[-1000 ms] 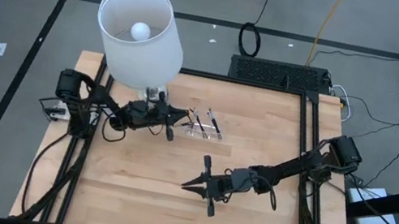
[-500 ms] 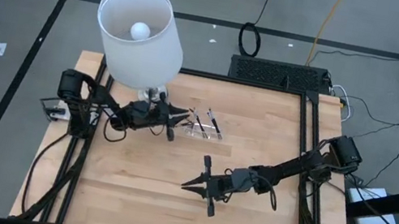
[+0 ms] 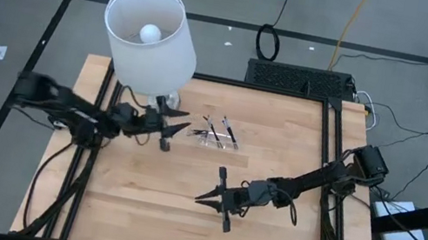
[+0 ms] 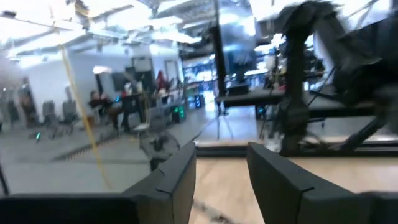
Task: Put items in baskets/containers
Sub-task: Return to Home Position
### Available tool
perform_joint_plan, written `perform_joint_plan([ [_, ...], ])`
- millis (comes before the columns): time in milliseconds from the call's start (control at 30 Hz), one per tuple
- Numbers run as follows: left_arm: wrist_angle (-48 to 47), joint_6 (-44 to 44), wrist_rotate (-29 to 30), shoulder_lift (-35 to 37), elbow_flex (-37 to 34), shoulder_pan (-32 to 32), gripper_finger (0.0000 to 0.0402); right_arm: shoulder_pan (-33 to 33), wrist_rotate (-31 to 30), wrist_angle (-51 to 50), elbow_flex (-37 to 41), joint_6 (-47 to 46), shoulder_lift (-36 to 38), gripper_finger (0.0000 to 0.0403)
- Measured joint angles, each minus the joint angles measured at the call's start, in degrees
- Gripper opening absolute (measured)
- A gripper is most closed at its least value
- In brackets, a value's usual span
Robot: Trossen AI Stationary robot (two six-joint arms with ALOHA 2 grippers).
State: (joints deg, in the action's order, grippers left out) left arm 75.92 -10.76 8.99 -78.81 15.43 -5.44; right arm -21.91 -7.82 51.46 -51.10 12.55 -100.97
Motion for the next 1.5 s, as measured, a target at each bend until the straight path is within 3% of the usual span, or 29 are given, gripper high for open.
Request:
perform_joint_plan([
  [133,-13.8,-3.8,0.0,12.3,-0.2,4.2,0.0136,0.0,-2.3,-4.8,0.0,-2.0,3.0,0.0018],
  [233,-26.4,-6.0,0.0,20.3,0.9,7.8,0.0108,0.6,-4.4,-13.6,0.1,-1.3,8.1,0.0018],
  [400,-56.8,-7.1,0.0,31.2,8.3,13.5,0.0039,3.3,-4.5,-28.3,0.0,-1.9,20.0,0.0018],
  [500,-73.6,-7.2,2.7,34.2,15.2,17.2,0.0007,5.0,-4.5,-35.6,0.0,-2.3,27.1,0.0017],
  [700,-97.0,-7.1,17.3,35.4,27.4,26.1,0.0005,7.6,-4.2,-49.8,0.0,-2.3,39.3,0.0002],
  [800,-106.0,-6.4,20.6,35.5,31.6,29.5,0.0005,8.4,-4.1,-55.8,0.0,-3.1,45.1,0.0004],
  [1000,-110.0,-9.1,21.6,40.0,31.4,34.7,0.0003,9.1,-4.1,-59.3,3.8,-5.9,57.0,0.0002],
  [1133,-109.5,-9.6,28.1,48.1,28.9,37.5,0.0003,7.4,-4.4,-58.1,9.6,-7.5,65.5,0.0001],
  [1300,-100.0,-11.5,31.7,58.8,24.8,38.2,0.0002,6.9,-5.8,-49.8,19.1,-6.4,73.4,0.0001],
  [1400,-99.5,-11.8,36.6,61.8,23.8,37.3,0.0001,6.9,-5.5,-48.0,22.8,-4.8,77.1,0.0000],
  [1500,-98.0,-10.5,37.6,65.9,23.7,36.9,0.0001,7.0,-5.6,-45.2,26.8,-3.9,81.0,0.0000],
])
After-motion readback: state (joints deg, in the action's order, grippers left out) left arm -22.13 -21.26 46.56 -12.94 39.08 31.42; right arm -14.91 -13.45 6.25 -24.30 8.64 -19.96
